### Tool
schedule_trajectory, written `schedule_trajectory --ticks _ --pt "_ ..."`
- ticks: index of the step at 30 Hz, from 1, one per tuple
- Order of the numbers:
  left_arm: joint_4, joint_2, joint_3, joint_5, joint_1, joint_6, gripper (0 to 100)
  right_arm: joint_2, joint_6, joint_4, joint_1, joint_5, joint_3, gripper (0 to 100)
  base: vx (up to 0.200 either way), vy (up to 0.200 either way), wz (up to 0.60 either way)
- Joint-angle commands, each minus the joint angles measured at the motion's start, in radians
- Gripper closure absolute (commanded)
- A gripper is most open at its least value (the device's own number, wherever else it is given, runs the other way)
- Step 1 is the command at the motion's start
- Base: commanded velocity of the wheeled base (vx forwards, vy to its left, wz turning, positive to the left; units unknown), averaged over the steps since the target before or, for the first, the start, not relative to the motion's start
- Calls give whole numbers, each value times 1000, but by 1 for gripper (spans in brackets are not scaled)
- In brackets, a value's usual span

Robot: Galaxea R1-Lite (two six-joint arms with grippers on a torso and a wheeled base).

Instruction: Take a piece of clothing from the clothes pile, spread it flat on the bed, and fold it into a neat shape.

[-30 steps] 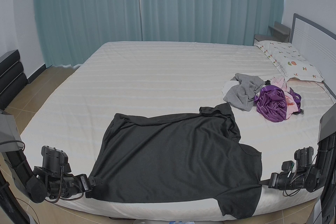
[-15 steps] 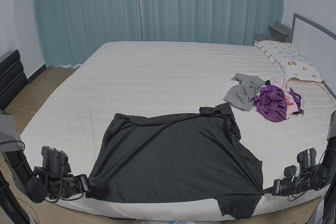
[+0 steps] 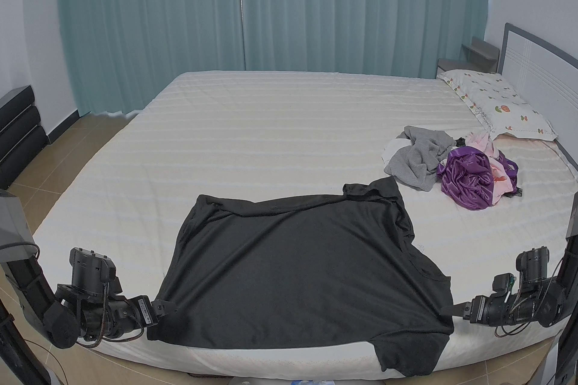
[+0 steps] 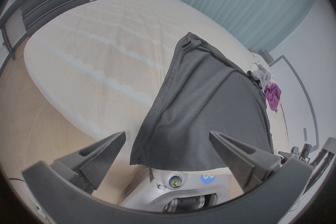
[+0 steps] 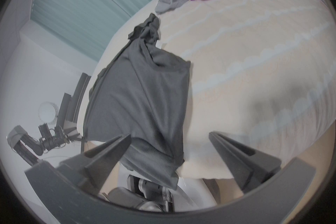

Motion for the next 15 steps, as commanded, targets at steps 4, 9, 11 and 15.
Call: schedule_trajectory --ticks 4,9,11,15 --pt "2 -5 -40 -1 0 -78 0 -32 142 -80 0 -8 18 0 0 0 0" --pt "1 5 -40 -5 0 -84 0 -42 213 -135 -10 -8 18 0 0 120 0" --pt "1 7 -39 -5 0 -86 0 -39 238 -198 -48 -8 18 0 0 200 0" --pt "1 5 -42 -3 1 -87 0 -41 250 -203 -50 -8 18 0 0 200 0"
